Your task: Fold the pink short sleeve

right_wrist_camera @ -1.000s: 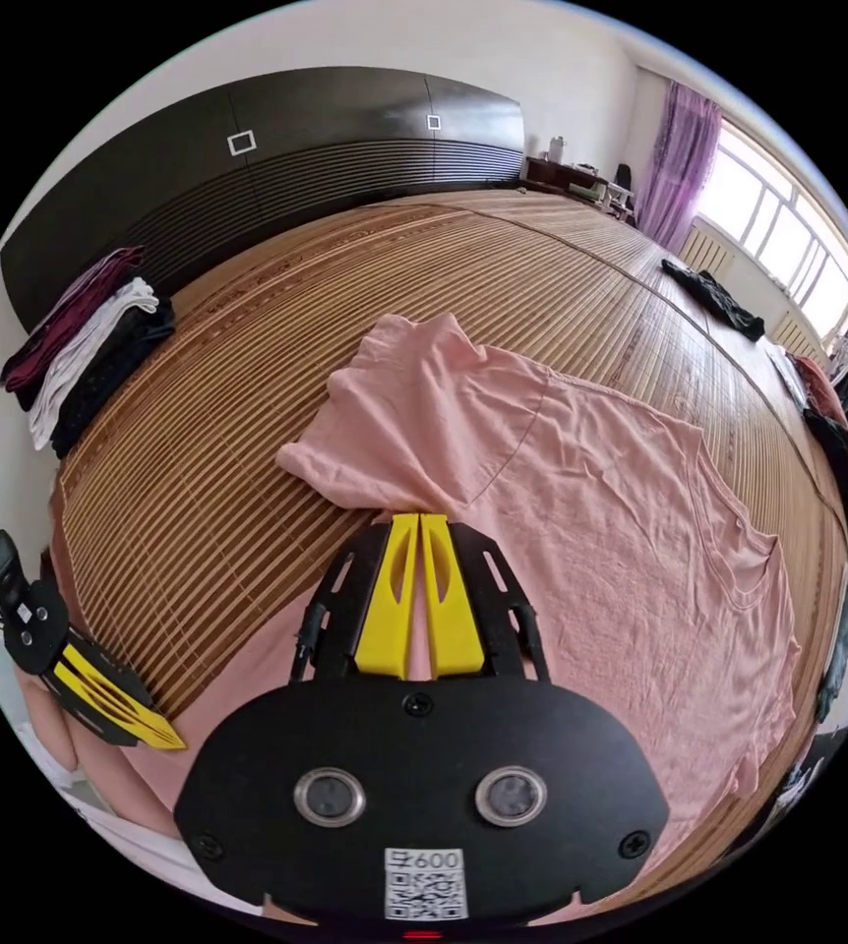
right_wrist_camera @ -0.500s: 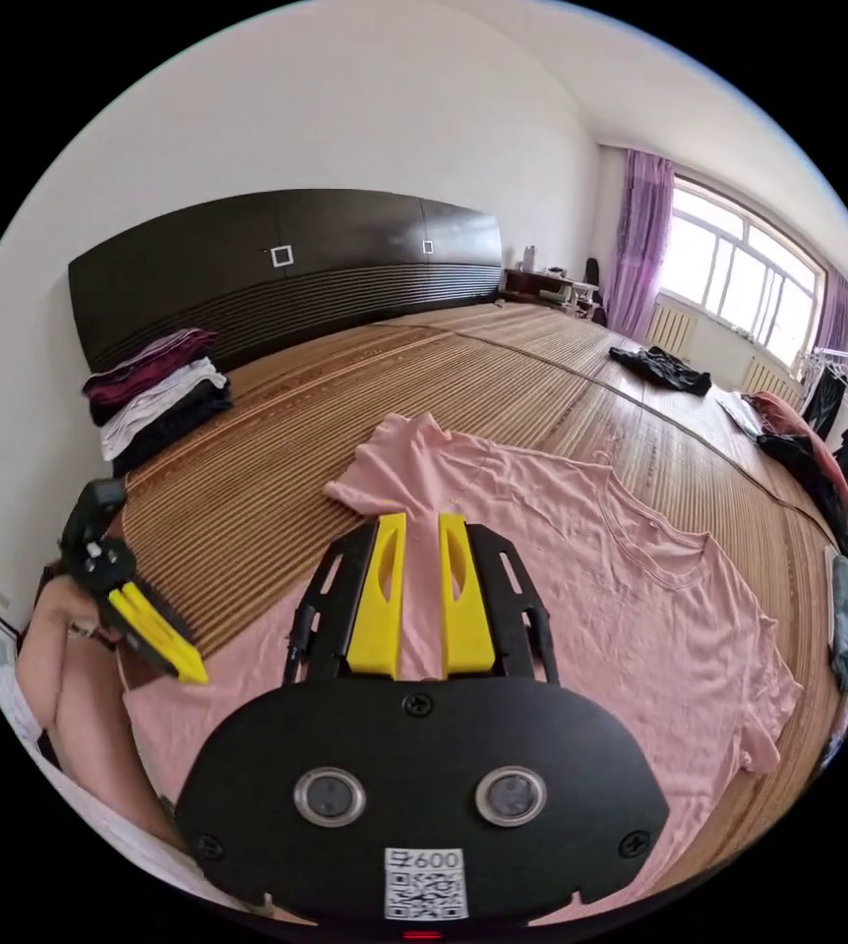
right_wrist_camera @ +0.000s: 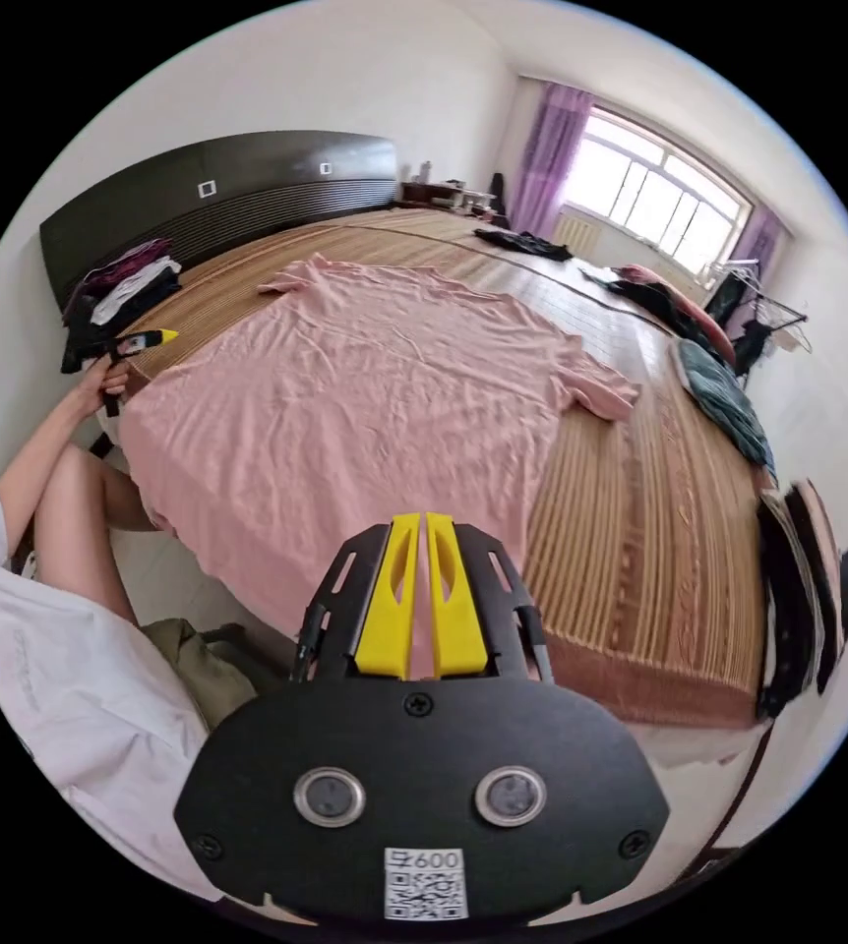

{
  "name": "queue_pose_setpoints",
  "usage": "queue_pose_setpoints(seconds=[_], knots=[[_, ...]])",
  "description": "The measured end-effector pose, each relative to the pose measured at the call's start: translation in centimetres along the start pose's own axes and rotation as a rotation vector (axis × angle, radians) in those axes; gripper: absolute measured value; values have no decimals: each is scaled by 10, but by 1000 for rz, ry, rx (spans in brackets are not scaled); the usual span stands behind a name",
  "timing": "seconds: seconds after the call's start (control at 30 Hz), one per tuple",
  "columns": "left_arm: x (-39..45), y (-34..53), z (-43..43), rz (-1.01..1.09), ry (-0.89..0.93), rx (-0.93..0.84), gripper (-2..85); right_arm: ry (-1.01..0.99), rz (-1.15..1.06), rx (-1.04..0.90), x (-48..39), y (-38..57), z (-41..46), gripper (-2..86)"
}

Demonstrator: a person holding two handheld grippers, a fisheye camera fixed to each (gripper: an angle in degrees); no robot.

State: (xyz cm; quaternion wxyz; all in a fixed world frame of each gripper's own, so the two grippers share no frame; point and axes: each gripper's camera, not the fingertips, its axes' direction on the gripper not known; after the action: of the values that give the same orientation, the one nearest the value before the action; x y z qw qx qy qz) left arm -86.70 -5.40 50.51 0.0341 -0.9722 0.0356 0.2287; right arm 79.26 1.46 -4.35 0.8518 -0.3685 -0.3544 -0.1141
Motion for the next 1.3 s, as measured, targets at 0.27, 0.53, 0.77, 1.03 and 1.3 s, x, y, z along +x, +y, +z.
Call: queue_pose_setpoints(seconds=[0.27,0.53,0.77,1.03,1.3], knots=[[249,-76,183,461,225,-68,6,61,155,88,5,51,-71,-8],[365,-98,428,514,216,-301,7,-214,396,107,60,45,-125,-8],[383,-82,579,636,66,-408,8,-355,465,43,85,38,-144,-9],[321,-59,692,556,233,-478,7,-363,446,2,80,9,-176,-8],[275,-34,762,529,213,-454,7,-392,459,-7,76,-14,-204,-8]])
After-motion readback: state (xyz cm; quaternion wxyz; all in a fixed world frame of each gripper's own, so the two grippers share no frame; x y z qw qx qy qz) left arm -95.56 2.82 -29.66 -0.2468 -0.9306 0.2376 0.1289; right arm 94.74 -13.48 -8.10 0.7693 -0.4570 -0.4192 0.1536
